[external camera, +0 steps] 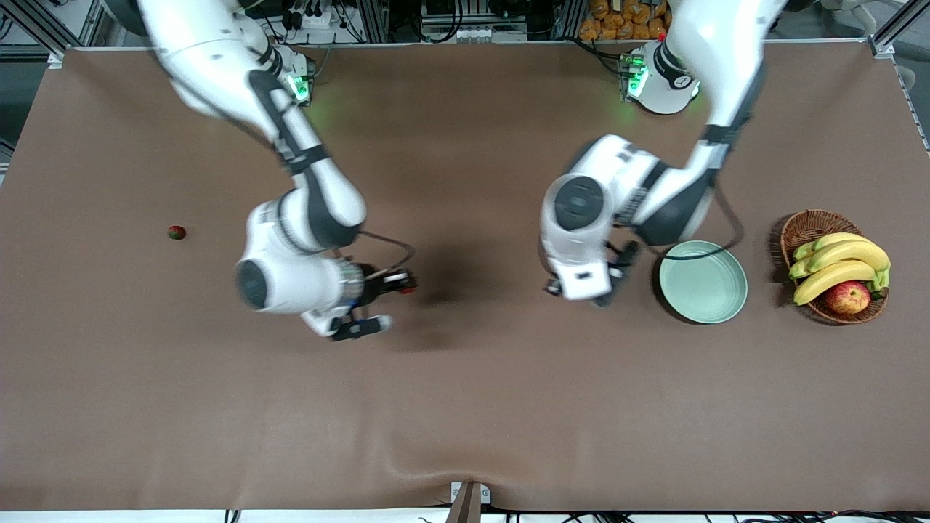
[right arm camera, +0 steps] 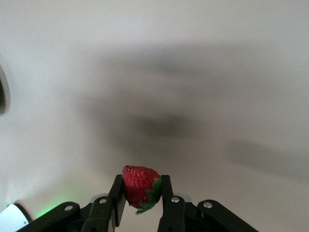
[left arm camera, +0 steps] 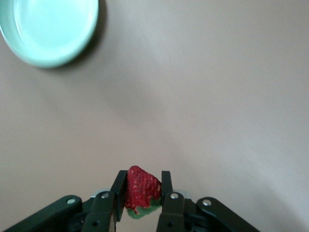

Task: Collect all strawberries into plate
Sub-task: 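Carry the strawberry onto the green plate with the left gripper and release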

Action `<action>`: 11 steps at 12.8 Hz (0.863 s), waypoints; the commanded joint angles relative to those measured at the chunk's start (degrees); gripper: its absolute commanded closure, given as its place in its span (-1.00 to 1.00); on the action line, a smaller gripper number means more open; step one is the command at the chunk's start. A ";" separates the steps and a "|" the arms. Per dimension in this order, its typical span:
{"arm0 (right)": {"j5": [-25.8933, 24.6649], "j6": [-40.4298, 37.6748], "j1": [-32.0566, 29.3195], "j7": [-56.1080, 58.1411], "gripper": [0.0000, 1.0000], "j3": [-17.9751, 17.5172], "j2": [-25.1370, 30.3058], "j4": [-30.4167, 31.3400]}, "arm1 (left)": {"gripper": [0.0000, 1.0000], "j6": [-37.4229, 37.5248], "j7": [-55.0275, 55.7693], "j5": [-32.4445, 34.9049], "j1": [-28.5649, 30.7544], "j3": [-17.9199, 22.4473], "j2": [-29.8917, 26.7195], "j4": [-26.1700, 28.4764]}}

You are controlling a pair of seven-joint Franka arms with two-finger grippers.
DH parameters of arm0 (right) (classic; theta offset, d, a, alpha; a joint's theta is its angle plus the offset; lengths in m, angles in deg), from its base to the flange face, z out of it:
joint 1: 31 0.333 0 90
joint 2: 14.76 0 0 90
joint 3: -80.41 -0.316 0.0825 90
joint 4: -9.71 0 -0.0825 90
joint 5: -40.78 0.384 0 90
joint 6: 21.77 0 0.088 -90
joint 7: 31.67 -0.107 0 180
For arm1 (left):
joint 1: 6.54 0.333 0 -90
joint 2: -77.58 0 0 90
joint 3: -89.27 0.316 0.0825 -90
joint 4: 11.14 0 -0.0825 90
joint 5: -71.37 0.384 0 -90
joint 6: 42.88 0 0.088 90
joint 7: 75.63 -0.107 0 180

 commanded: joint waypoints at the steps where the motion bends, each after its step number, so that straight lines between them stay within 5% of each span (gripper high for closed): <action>1: 1.18 3.50 6.70 -5.91 0.73 0.69 -3.15 -0.62 | 1.00 -0.47 -14.28 0.64 9.70 -0.87 -6.22 8.99; 5: 0.31 7.56 13.05 -12.17 0.52 0.78 -6.68 -0.53 | 1.00 -7.20 -35.21 1.17 20.87 -0.87 -7.20 17.86; 8: -0.13 8.26 14.02 -12.44 -0.05 0.95 -8.52 -0.45 | 1.00 -21.08 -44.22 1.17 25.74 -0.96 -6.24 25.52; 11: -3.47 7.65 12.71 -12.00 -0.59 1.13 -7.83 -0.53 | 1.00 -25.16 -50.43 1.43 26.70 -0.78 -2.73 26.85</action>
